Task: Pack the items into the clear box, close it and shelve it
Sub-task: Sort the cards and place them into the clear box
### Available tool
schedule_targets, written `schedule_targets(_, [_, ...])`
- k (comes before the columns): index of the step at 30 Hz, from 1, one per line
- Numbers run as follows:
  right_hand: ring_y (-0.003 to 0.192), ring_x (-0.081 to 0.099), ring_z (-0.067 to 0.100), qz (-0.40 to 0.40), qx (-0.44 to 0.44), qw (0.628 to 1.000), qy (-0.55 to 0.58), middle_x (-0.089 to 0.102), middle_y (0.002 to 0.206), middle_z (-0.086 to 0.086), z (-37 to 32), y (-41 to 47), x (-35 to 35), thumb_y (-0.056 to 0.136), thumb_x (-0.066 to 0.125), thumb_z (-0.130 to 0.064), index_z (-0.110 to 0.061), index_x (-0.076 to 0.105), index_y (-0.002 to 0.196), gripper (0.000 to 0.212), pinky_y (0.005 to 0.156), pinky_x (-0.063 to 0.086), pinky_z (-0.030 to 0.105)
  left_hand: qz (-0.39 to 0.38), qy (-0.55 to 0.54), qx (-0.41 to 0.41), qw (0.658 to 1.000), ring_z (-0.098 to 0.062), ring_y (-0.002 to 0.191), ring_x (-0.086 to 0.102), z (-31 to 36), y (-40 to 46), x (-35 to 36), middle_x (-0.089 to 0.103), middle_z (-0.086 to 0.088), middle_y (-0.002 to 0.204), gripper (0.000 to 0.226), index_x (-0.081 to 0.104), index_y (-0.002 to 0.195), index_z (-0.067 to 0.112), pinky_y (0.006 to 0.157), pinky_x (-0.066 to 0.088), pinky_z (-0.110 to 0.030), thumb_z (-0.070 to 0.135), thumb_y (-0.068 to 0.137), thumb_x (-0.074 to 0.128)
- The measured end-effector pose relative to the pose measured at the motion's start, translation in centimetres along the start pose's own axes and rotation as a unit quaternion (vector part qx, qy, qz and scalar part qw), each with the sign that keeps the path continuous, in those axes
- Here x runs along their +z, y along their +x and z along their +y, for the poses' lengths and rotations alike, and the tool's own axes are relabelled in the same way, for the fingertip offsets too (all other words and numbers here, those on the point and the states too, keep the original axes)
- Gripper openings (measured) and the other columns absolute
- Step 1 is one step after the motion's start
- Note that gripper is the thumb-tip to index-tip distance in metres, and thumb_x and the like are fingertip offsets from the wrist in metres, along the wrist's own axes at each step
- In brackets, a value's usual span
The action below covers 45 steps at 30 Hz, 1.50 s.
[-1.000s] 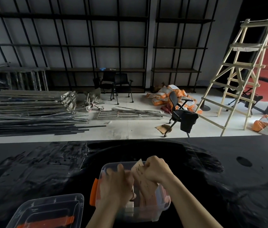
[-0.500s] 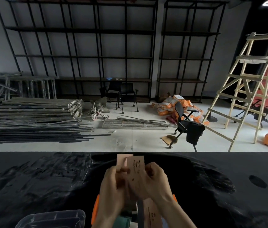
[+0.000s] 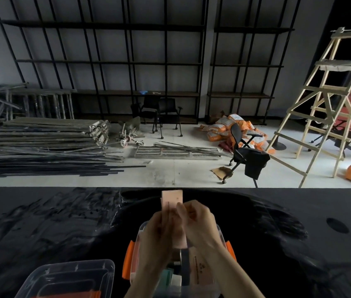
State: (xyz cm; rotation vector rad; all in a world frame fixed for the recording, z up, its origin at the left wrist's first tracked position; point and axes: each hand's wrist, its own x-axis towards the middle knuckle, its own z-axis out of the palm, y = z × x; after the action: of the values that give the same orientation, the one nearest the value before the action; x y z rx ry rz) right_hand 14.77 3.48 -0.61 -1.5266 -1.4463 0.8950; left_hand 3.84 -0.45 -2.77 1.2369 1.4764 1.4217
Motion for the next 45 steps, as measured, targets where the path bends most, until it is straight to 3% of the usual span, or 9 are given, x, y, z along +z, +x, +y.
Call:
schedule_targets(5, [0.088,0.076,0.021,-0.066,0.099,0.991,0.059,0.077,0.095,0.002,1.7,1.3,-0.5,0.085,0.078,-0.025,-0.014,0.06,0.117,0.038,0.079,0.064,0.045,-0.021,-0.088,-0.084,0.992,-0.027,0.081,0.075,-0.4,0.7,-0.4,0.074,-0.003,0.089,0.067,0.035,0.134,0.052,0.064,0.063,-0.05,0.024,0.087,0.074])
schedule_targets(9, [0.08,0.077,0.025,-0.028,0.077,0.997,0.011,0.079,0.085,0.004,2.5,1.7,-1.4,0.083,0.071,-0.019,-0.019,0.074,0.087,0.005,0.07,0.064,0.052,-0.058,0.106,-0.036,0.992,-0.002,0.079,0.072,-0.4,0.9,0.0,0.073,0.01,0.101,0.033,0.058,0.12,0.027,0.066,0.062,-0.028,0.041,0.091,0.066])
schedule_targets(15, [0.095,0.071,0.026,0.052,0.13,0.984,0.113,0.073,0.101,0.008,3.3,1.9,-4.0,0.089,0.05,-0.011,-0.01,0.063,0.102,0.018,0.062,0.053,0.034,-0.265,0.471,0.032,0.841,-0.011,0.058,0.058,-1.6,0.6,2.5,0.065,0.004,0.071,0.033,0.051,0.062,0.022,0.052,0.044,-0.024,0.023,0.095,0.045])
schedule_targets(18, [0.09,0.07,0.026,0.09,0.15,0.975,0.137,0.07,0.102,0.01,3.9,1.6,-4.3,0.092,0.048,-0.01,-0.005,0.058,0.104,0.017,0.064,0.055,0.033,-0.303,0.498,-0.021,0.812,-0.02,0.087,0.07,-2.8,0.2,4.7,0.073,0.001,0.096,0.018,0.066,0.096,0.02,0.078,0.059,-0.037,0.036,0.09,0.059])
schedule_targets(20, [0.091,0.069,0.024,0.092,0.149,0.976,0.133,0.07,0.103,0.009,4.2,1.3,-4.2,0.093,0.048,-0.01,-0.006,0.058,0.105,0.016,0.066,0.056,0.033,-0.309,0.524,-0.032,0.793,-0.023,0.104,0.068,-3.6,-0.2,6.0,0.07,-0.002,0.115,0.051,0.054,0.127,0.018,0.09,0.056,-0.04,0.042,0.085,0.068])
schedule_targets(25, [0.093,0.069,0.02,0.082,0.132,0.983,0.095,0.069,0.109,0.006,4.9,1.2,-4.0,0.095,0.053,-0.01,-0.012,0.058,0.113,0.019,0.071,0.059,0.032,-0.309,0.558,-0.074,0.767,-0.026,0.117,0.061,-4.0,0.0,7.9,0.063,-0.006,0.127,0.078,0.041,0.138,0.009,0.093,0.048,-0.035,0.049,0.08,0.074])
schedule_targets(31, [0.086,0.073,0.02,0.099,0.126,0.986,0.04,0.072,0.101,0.001,5.1,1.4,-3.5,0.092,0.053,-0.019,-0.016,0.059,0.107,0.016,0.072,0.065,0.044,-0.288,0.544,-0.136,0.776,-0.028,0.116,0.062,-4.8,0.4,7.8,0.064,-0.007,0.126,0.099,0.035,0.143,0.004,0.089,0.049,-0.037,0.053,0.069,0.081])
schedule_targets(40, [0.093,0.071,0.029,0.092,0.15,0.975,0.132,0.073,0.102,0.006,4.9,1.4,-3.6,0.089,0.051,-0.021,-0.017,0.062,0.096,0.014,0.079,0.063,0.052,-0.232,0.448,-0.124,0.855,-0.019,0.09,0.07,-0.9,1.9,3.6,0.074,-0.002,0.103,0.035,0.067,0.114,0.014,0.083,0.057,-0.036,0.037,0.092,0.052])
schedule_targets(45, [0.077,0.07,0.043,0.069,0.194,0.933,0.296,0.067,0.089,0.025,4.4,1.3,-4.8,0.094,0.044,-0.014,-0.003,0.061,0.095,0.02,0.052,0.06,0.046,-0.11,0.215,-0.166,0.956,-0.025,0.078,0.067,1.8,3.1,0.5,0.069,-0.003,0.079,0.026,0.067,0.085,0.018,0.079,0.054,-0.048,0.038,0.079,0.051])
